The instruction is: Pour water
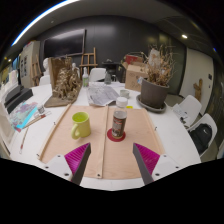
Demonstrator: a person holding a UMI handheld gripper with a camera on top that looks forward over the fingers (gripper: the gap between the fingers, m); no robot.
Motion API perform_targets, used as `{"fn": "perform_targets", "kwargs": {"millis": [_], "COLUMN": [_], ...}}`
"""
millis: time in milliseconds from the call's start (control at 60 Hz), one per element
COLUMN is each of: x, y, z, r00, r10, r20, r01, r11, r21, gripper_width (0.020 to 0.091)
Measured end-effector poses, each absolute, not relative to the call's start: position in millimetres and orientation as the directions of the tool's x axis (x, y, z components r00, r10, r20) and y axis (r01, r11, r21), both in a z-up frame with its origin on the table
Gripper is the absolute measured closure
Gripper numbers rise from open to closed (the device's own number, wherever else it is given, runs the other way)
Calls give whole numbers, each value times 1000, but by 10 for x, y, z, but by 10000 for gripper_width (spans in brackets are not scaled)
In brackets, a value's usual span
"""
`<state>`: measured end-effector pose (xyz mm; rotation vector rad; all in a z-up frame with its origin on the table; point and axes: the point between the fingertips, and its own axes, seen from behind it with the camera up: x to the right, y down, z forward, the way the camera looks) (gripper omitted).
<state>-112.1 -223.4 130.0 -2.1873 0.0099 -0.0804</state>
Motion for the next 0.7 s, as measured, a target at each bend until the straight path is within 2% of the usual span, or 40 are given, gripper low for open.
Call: {"fn": "perform_targets", "kwargs": {"millis": [167, 300, 700], "x": [-1636, -1973, -2099], "y": [-3043, -3433, -3793], "z": [1622, 1731, 1850], "r00": [997, 999, 996], "r10": [-32, -26, -66], "r20": [66, 36, 68], "r01": [34, 13, 16], "r11": [-592, -592, -588], "r21": [-805, -806, -809], "gripper_width": [244, 248, 244]}}
